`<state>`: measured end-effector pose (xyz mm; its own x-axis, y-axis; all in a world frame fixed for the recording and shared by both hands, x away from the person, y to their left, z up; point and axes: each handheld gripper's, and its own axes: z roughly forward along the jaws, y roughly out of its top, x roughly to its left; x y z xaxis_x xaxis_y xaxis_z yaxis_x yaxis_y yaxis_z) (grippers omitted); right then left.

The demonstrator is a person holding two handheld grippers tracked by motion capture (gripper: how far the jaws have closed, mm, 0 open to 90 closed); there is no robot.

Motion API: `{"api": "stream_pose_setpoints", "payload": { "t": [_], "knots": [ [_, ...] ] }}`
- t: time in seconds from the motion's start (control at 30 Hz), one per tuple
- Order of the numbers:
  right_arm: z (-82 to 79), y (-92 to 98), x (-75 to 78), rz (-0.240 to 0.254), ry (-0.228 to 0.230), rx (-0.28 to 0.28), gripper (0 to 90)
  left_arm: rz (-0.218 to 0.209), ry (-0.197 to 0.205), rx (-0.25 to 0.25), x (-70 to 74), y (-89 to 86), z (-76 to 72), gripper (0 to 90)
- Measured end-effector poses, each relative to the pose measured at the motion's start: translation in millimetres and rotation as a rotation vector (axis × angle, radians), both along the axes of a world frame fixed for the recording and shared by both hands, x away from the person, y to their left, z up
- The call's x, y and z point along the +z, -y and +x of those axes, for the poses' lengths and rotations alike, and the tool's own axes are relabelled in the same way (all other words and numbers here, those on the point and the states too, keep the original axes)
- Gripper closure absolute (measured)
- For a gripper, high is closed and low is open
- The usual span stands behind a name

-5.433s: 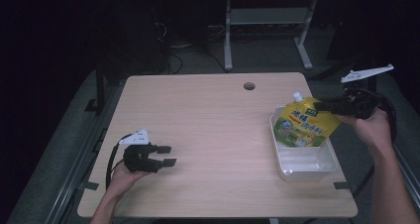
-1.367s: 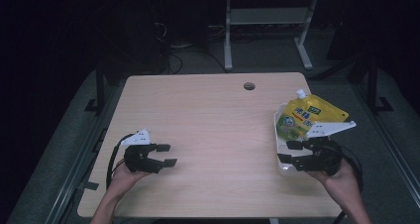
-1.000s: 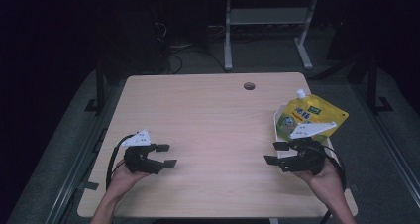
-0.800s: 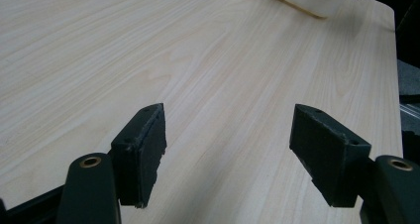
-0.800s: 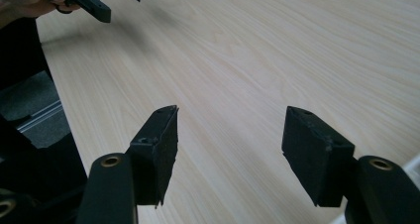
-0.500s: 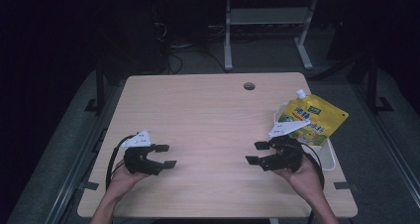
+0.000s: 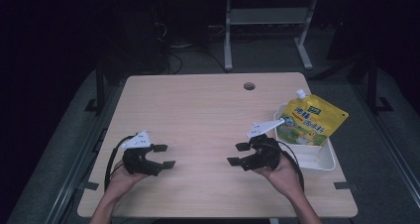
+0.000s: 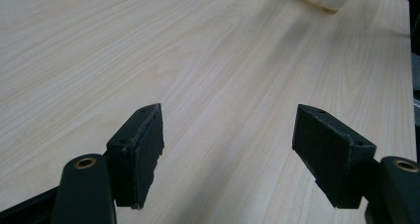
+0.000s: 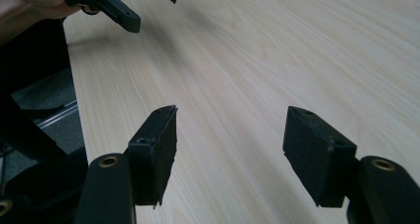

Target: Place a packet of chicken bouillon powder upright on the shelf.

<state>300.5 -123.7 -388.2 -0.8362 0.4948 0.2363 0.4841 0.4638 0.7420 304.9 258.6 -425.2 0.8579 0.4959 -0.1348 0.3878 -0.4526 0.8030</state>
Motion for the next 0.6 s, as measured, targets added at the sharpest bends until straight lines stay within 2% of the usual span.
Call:
{"api": "stream_pose_setpoints", "payload": {
  "t": [0.2,0.43,0.6],
  "knots": [
    [-1.3,-11.4,-14.7,0.022,-0.023,0.025,34.7,0.035,0.002,0.010,-2.0,3.1,-0.1,26.9],
    [-9.1,-18.8,-31.9,0.036,-0.039,0.052,31.4,0.013,-0.002,0.031,-3.3,0.1,0.4,26.9],
    [-19.4,-21.9,-46.4,0.043,-0.052,0.063,28.3,0.016,-0.004,0.040,-6.3,0.7,0.8,26.8]
  ]
}}
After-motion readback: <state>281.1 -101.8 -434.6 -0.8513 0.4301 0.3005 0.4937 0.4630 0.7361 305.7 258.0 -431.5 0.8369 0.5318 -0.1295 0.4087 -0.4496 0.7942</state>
